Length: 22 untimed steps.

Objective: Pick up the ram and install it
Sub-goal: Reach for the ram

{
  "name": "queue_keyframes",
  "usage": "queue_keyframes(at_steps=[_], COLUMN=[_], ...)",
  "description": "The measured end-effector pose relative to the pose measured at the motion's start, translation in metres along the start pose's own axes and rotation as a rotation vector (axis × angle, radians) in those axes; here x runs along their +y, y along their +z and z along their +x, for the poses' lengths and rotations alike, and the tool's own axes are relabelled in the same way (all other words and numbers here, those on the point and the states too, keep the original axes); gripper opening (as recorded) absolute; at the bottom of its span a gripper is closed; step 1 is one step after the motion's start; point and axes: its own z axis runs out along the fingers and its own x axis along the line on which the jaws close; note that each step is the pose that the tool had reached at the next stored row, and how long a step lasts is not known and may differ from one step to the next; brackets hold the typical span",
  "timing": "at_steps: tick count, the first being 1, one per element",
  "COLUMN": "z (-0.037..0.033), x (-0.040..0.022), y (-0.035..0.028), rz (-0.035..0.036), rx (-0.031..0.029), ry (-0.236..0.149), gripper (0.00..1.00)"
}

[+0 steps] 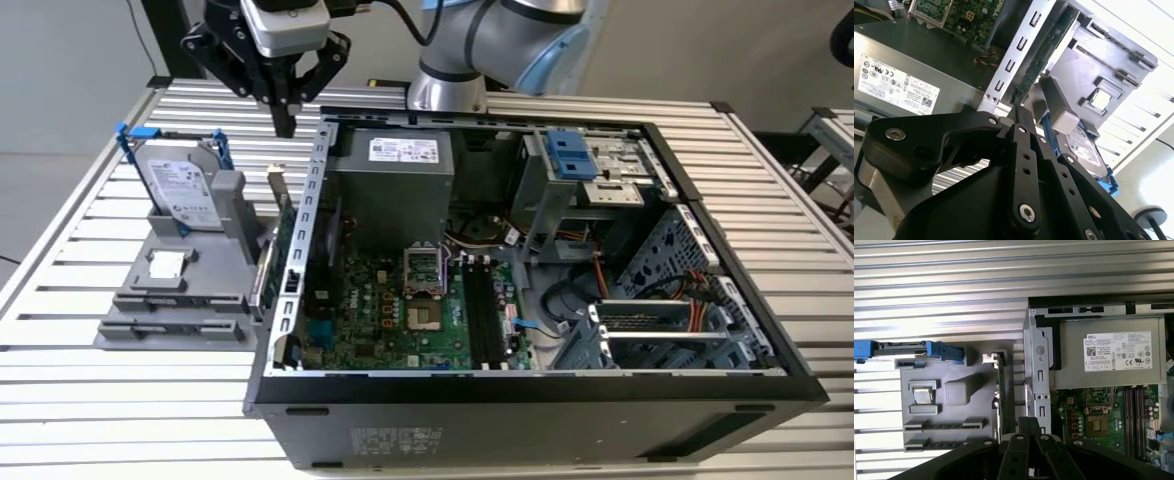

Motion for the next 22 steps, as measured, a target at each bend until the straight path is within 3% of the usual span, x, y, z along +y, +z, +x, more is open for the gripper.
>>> queue_keyframes(at_steps=[22], z=[0.0176], x=[-0.0010], y=[-0.0001], rz=[0.0009], rx=[0.0122], ry=[0.001], gripper=[0.00])
